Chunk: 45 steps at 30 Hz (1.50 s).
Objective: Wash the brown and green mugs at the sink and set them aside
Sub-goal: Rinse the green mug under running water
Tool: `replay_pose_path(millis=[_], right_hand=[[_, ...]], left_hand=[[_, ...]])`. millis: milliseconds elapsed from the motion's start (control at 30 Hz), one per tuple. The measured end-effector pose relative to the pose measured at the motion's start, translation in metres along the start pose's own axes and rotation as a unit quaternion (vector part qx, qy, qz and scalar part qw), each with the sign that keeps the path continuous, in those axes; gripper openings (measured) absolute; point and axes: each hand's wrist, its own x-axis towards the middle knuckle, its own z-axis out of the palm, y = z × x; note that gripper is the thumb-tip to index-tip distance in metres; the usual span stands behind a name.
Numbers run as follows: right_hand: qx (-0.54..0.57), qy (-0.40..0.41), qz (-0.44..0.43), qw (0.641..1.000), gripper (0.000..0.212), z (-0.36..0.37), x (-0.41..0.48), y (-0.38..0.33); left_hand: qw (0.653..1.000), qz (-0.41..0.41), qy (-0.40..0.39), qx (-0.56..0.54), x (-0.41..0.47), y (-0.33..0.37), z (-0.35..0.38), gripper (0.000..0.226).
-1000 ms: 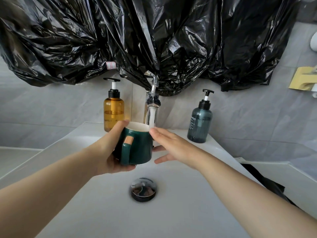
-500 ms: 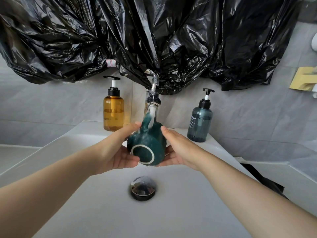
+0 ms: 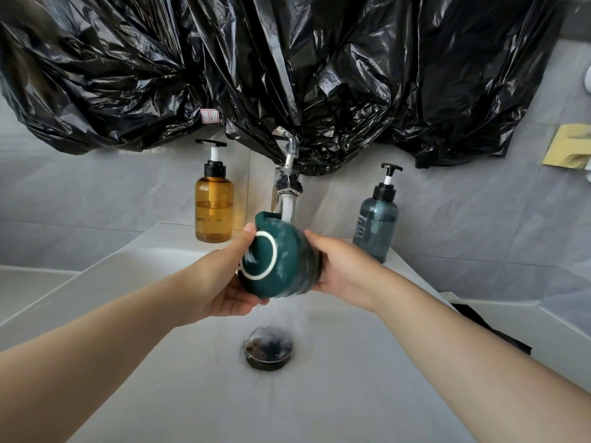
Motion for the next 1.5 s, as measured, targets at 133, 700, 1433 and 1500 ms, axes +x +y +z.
replay_pose_path(millis=[133,700,1433,1500], right_hand=[[0.117,-0.032,0.021,0.992,0.032,0.003,-0.003,-0.004],[0.043,-0.052,-0.088,0.994,0.044,0.012,-0.005,-0.003],[0.111,-0.063,-0.038,0.991,0.036,0.009,-0.012,-0.011],[0.06,-0.077,-0.062,0.993,0.04,0.01,-0.012,-0.01]], left_hand=[[0.999,0.011,-0.007,-0.033,0.0,0.002,0.003,0.063],[0.995,0.053,-0.027,-0.082,0.003,0.002,-0.002,0.063],[0.993,0.106,-0.047,-0.021,0.002,0.001,-0.001,0.054],[0.995,0.087,-0.031,-0.049,0.003,0.001,0.001,0.047]])
